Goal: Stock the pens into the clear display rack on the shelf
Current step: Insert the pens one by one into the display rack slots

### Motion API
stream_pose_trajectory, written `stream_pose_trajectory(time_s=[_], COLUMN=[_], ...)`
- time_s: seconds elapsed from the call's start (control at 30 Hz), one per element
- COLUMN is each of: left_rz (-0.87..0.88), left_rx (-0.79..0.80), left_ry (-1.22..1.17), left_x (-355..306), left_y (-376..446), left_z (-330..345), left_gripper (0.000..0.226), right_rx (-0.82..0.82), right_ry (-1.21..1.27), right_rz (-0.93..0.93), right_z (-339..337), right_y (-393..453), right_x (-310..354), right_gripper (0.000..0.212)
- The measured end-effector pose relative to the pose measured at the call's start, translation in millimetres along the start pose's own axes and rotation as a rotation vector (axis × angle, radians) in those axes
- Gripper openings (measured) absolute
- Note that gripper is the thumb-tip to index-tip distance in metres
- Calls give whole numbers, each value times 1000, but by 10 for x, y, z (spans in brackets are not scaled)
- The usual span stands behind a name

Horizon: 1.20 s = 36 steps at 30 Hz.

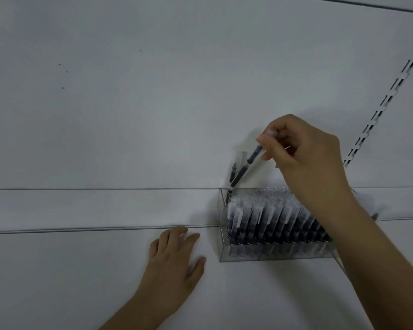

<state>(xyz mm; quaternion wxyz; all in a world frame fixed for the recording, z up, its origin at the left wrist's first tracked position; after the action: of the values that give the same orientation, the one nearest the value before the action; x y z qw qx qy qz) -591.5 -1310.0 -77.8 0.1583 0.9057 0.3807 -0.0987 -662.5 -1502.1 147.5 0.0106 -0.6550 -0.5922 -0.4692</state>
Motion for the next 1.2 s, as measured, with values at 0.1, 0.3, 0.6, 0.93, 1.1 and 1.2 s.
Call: stream_pose_trajectory(time_s=[0.1,0.3,0.6,0.93,1.1,1.2], left_rz=[-8,-19,-32,-51,-58,-57], left_rx=[8,30,50,92,104,98], left_ry=[39,55,39,42,44,37], left_x=[18,12,27,1,-21,-38], left_y=[10,15,30,26,21,23], left_z=[15,16,13,1,-17,-37], left_gripper=[51,50,51,57,59,57], right_rx=[58,214,290,355,365,225], right_ry=[-30,-160,-472,-387,-580,-546], right_rz=[0,23,-37,-1,30,24], right_z=[84,307,465,516,472,339], right_y=[30,72,211,133,82,62], right_x=[-105,-222,-165,-267,-295,-179], right_gripper=[8,15,43,42,49,50])
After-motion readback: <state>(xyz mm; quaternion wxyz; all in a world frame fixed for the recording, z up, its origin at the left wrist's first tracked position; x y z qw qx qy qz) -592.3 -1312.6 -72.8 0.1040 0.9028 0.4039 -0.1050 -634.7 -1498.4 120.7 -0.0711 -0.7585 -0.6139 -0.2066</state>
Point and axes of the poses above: each hand's wrist, its own y-axis towards the middle knuckle, its own z-axis out of the palm, x = y × z, the point moved 6 cm from there along y, towards the middle knuckle, and after that the axes turned 8 degrees about x, right-handed, at the moved point
